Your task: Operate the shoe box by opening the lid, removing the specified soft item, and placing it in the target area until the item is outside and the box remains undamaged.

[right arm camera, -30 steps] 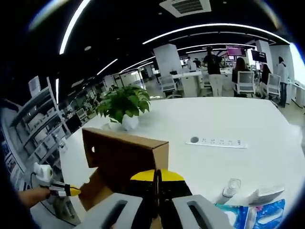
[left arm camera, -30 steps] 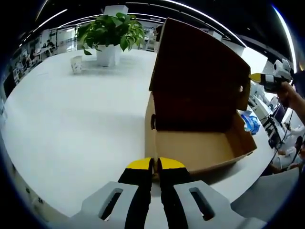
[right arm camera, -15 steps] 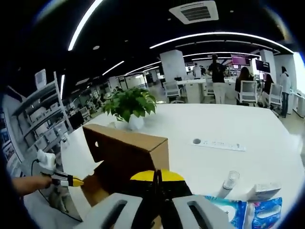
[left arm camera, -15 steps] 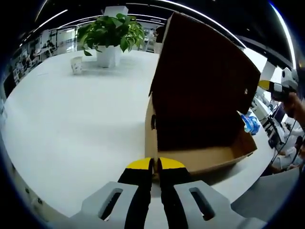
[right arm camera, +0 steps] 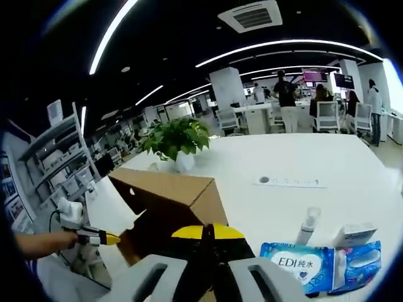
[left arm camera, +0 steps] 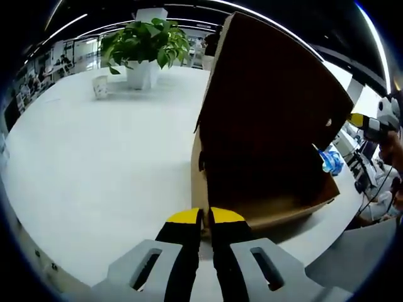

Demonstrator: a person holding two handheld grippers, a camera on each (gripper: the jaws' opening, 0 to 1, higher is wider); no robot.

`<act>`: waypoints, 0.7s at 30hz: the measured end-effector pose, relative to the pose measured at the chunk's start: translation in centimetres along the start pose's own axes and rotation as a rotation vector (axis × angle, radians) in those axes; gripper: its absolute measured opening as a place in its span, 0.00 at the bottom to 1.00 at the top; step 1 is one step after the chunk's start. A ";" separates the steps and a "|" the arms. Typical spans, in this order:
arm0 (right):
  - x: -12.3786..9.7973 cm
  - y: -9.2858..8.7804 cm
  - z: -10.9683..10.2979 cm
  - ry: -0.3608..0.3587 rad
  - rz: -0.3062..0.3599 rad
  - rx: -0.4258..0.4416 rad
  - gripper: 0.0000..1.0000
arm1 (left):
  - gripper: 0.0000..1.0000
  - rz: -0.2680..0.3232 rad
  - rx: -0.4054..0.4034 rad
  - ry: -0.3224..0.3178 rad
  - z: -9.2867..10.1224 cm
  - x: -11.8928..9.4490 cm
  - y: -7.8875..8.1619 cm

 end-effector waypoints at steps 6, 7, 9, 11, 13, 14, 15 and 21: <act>-0.6 -1.1 -0.6 0.003 -0.001 0.018 0.00 | 0.03 0.003 0.013 -0.001 0.0 -0.1 0.0; -0.6 -1.2 -0.6 0.004 -0.001 0.021 0.00 | 0.03 0.003 0.013 -0.003 0.0 -0.1 -0.1; -0.8 -1.5 -0.9 0.003 0.000 0.030 0.00 | 0.03 0.005 0.011 -0.005 0.0 -0.1 -0.1; -0.9 -1.9 -1.1 0.000 -0.001 0.032 0.00 | 0.03 0.009 0.012 -0.008 0.0 -0.1 -0.1; -1.1 -2.1 -1.2 -0.001 -0.001 0.041 0.00 | 0.03 0.011 0.013 -0.009 0.0 -0.1 -0.2; -1.2 -2.4 -1.3 -0.003 -0.001 0.047 0.00 | 0.03 0.013 0.015 -0.010 0.0 -0.1 -0.2; -1.2 -2.5 -1.3 -0.004 0.000 0.051 0.00 | 0.03 0.015 0.017 -0.010 -0.1 -0.1 -0.2; -1.6 -3.5 -1.9 -0.016 0.010 0.050 0.00 | 0.04 0.028 0.031 -0.016 -0.1 -0.1 -0.3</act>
Point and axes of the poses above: the point that each gripper's makers call its tool centre point, and the gripper's own axes: x roughly forward along the fingers, z roughly to its right, y roughly out of its top, the point moved 7 cm from there along -x, roughly backward along the fingers, and after that the axes turned 10 degrees about y, right-handed, at the moved point
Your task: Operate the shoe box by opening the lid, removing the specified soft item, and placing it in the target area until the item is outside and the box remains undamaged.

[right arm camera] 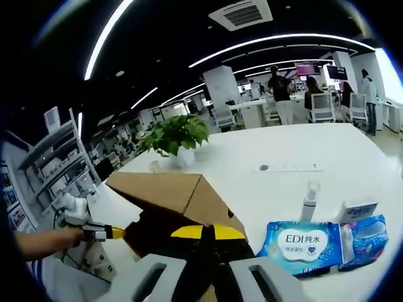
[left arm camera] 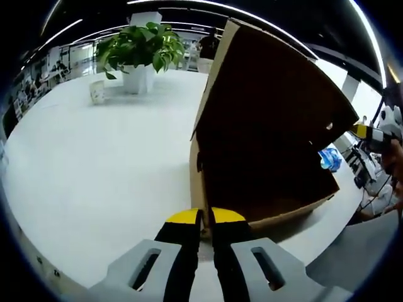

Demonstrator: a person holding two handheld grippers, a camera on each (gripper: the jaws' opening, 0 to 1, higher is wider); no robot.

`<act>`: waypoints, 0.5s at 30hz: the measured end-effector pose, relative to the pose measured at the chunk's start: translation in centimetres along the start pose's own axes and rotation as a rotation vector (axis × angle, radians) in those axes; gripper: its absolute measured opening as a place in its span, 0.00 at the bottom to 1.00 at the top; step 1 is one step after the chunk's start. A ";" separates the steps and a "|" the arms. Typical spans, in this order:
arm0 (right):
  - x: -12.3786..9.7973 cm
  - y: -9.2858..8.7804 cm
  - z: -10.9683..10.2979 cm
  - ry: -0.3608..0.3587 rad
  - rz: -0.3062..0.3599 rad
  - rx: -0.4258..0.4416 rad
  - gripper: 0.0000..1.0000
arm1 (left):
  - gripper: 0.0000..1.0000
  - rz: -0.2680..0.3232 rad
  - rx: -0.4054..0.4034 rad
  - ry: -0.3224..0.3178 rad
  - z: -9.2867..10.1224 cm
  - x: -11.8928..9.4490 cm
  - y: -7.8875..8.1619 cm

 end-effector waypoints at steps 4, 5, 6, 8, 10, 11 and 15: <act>-0.1 -0.5 -0.1 -0.005 0.000 -0.002 0.00 | 0.04 0.008 0.009 -0.001 0.0 0.1 0.0; -0.2 -0.6 0.0 -0.006 0.002 0.001 0.00 | 0.04 0.012 0.017 -0.003 0.0 0.1 0.0; -0.2 -0.7 0.0 -0.003 0.004 0.009 0.00 | 0.04 0.022 0.031 -0.007 0.0 0.1 -0.1; -0.3 -1.0 -0.1 -0.004 0.007 0.014 0.00 | 0.05 0.031 0.036 -0.008 0.0 0.0 -0.1; -0.3 -1.2 -0.2 -0.007 0.004 0.009 0.00 | 0.05 0.039 0.034 -0.008 0.1 0.0 -0.1; -0.3 -1.3 -0.3 -0.007 0.003 0.007 0.00 | 0.05 0.040 0.034 -0.008 0.1 0.0 -0.1; -0.3 -1.6 -0.4 -0.005 -0.008 0.000 0.00 | 0.05 0.048 0.054 -0.001 0.2 -0.3 0.2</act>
Point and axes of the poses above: the point that each gripper's makers call its tool centre point, and the gripper's own axes: x roughly forward along the fingers, z roughly to its right, y roughly out of its top, the point moved 7 cm from there along -x, roughly backward along the fingers, and after that the axes turned 10 degrees about y, right-handed, at the moved point
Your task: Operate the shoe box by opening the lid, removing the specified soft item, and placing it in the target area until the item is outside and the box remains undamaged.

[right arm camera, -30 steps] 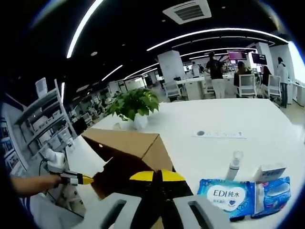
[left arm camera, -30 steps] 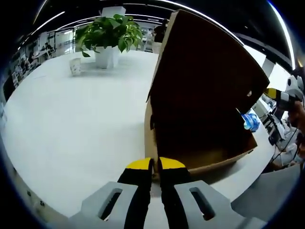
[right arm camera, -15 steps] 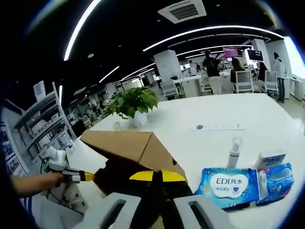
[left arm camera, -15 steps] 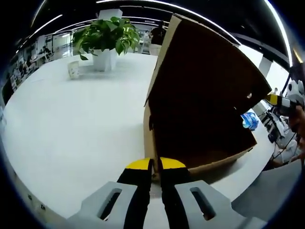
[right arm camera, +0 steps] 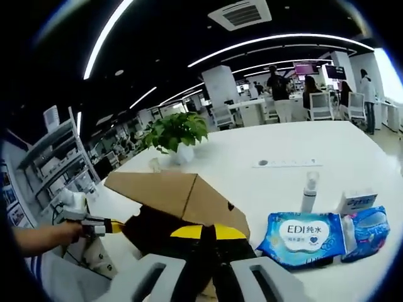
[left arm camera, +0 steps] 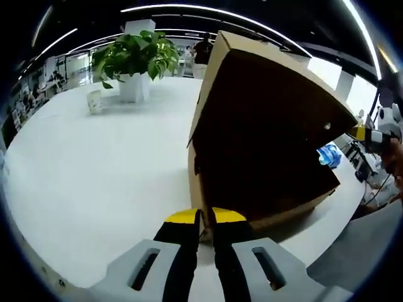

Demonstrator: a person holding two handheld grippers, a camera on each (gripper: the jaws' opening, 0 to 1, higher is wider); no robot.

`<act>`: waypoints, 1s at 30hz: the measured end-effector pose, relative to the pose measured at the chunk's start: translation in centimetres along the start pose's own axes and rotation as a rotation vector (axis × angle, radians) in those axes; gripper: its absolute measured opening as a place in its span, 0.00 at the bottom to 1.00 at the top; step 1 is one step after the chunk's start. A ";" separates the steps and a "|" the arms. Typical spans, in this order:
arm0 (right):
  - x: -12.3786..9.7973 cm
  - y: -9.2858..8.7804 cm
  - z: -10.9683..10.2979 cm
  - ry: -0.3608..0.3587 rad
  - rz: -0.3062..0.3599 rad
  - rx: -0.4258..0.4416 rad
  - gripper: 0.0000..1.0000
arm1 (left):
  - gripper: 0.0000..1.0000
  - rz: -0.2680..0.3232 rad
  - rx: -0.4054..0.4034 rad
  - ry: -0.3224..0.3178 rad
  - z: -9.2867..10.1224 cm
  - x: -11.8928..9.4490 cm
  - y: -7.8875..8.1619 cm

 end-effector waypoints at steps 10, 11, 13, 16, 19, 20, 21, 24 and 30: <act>-0.2 -1.6 -0.3 0.004 -0.037 -0.030 0.00 | 0.12 0.081 0.012 -0.026 0.3 -1.2 2.1; -0.2 -1.8 -0.3 0.006 -0.042 -0.025 0.00 | 0.12 0.092 0.018 -0.030 0.5 -1.4 2.3; -0.1 -2.1 -0.3 0.018 -0.050 -0.020 0.00 | 0.12 0.113 0.024 -0.040 0.6 -1.6 2.7; -0.1 -2.5 -0.4 0.022 -0.066 -0.036 0.00 | 0.12 0.135 0.028 -0.050 0.8 -1.8 3.0; -0.1 -2.9 -0.3 0.033 -0.080 -0.045 0.00 | 0.14 0.144 0.034 -0.064 0.9 -1.8 3.1; 0.0 -3.1 -0.2 0.035 -0.086 -0.056 0.00 | 0.14 0.148 0.039 -0.072 1.0 -1.8 3.1; 0.0 -3.2 -0.2 0.038 -0.094 -0.077 0.00 | 0.14 0.148 0.043 -0.075 1.0 -1.8 3.0; 0.2 -3.8 -0.3 0.050 -0.125 -0.114 0.04 | 0.18 0.148 0.057 -0.079 1.1 -1.8 2.9; 0.4 -4.8 -0.3 0.075 -0.159 -0.155 0.08 | 0.23 0.156 0.091 -0.093 1.3 -1.8 2.8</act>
Point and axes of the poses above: the point that each gripper's makers call its tool centre point, and the gripper's own axes: x roughly forward along the fingers, z roughly to its right, y roughly out of its top, the point moved 7 cm from there along -x, roughly backward along the fingers, and after that the axes turned 10 degrees about y, right-handed, at the moved point
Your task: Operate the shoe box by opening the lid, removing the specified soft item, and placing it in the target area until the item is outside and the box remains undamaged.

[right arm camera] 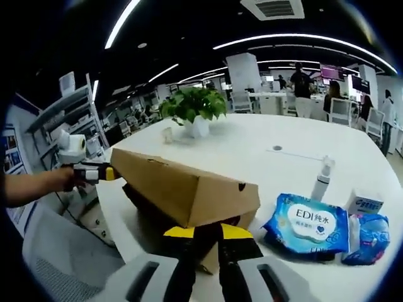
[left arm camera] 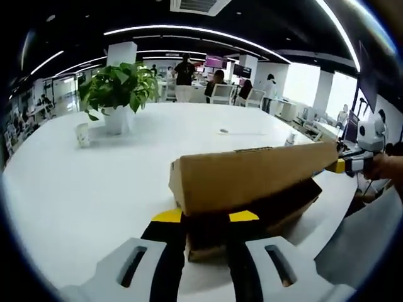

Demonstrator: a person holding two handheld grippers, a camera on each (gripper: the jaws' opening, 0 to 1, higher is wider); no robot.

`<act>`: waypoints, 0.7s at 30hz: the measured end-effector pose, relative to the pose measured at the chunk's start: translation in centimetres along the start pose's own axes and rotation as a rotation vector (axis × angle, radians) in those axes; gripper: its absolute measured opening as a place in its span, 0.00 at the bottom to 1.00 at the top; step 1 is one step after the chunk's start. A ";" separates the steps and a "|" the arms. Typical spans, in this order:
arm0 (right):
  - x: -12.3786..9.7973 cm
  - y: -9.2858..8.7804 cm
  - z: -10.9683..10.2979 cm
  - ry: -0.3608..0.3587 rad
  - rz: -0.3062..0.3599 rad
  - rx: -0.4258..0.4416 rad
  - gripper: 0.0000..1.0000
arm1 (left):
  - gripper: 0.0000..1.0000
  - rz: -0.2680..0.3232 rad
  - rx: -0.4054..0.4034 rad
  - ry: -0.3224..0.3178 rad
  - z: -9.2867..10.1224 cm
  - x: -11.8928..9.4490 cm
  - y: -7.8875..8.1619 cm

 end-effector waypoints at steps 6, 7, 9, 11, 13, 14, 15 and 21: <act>0.2 -0.7 0.1 0.011 -0.013 -0.021 0.13 | 0.27 -0.019 0.027 -0.016 0.1 0.0 -0.7; 0.2 -0.7 0.0 0.013 -0.017 -0.028 0.14 | 0.27 -0.019 0.029 -0.017 0.1 0.0 -0.8; 0.3 -0.9 0.1 0.015 -0.023 -0.035 0.15 | 0.27 -0.032 0.034 -0.017 0.0 0.1 -1.2; 0.4 -1.0 0.1 0.015 -0.030 -0.049 0.16 | 0.28 -0.039 0.042 -0.015 -0.1 0.1 -1.5; 0.5 -1.3 0.1 0.020 -0.041 -0.064 0.18 | 0.29 -0.047 0.045 -0.015 -0.2 0.1 -1.7; 0.6 -1.4 0.1 0.021 -0.051 -0.079 0.18 | 0.30 -0.052 0.049 -0.013 -0.3 0.1 -1.9; 0.6 -1.5 0.1 0.023 -0.056 -0.090 0.19 | 0.30 -0.052 0.050 -0.014 -0.3 0.1 -1.9; 1.1 -2.0 -0.6 0.063 -0.097 -0.216 0.25 | 0.31 -0.073 0.091 -0.029 -0.3 0.1 -2.6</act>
Point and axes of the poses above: the point that each gripper's makers call its tool centre point, and the gripper's own axes: x roughly forward along the fingers, z roughly to its right, y roughly out of its top, the point moved 7 cm from there along -x, roughly backward along the fingers, and after that the axes turned 10 degrees about y, right-handed, at the moved point
